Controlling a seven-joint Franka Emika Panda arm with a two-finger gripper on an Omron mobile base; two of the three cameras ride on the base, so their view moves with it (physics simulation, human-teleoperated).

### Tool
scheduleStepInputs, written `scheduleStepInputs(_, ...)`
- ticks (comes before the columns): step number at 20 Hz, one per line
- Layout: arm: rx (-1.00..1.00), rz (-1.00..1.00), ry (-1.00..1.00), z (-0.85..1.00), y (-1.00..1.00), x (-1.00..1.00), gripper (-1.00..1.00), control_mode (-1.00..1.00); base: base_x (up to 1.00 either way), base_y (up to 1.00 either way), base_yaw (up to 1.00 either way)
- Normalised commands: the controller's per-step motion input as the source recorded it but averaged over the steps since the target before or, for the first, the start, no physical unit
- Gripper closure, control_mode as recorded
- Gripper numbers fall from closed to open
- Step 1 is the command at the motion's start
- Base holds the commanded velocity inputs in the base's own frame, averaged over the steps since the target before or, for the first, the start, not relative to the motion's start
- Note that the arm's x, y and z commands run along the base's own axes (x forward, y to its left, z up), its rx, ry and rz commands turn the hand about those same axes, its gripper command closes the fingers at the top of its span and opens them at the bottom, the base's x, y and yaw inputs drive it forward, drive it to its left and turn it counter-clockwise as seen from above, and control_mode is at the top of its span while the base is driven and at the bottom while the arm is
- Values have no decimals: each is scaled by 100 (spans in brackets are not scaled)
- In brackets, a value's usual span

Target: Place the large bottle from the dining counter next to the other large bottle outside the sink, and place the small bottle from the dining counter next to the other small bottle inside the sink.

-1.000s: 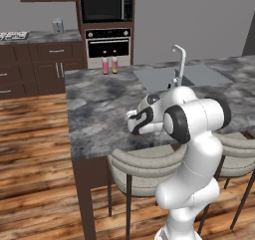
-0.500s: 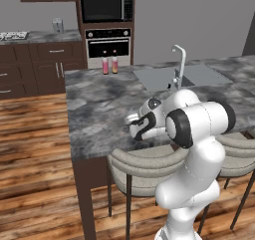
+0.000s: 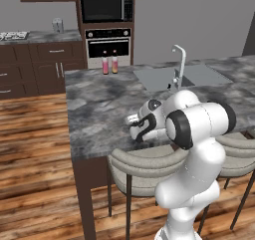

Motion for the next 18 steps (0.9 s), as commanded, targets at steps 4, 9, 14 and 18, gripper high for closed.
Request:
scheduleStepInputs(4, 0, 0, -3, 3, 0, 0, 100, -100, 0, 0, 0)
scheduleStepInputs(9, 0, 0, -5, 28, 0, 0, 100, -100, 0, 0, 0)
scheduleStepInputs(14, 0, 0, -4, 42, 0, -2, 100, -100, 0, 0, 0)
scheduleStepInputs(18, 0, 0, -2, 45, 0, -10, 100, -100, 0, 0, 0)
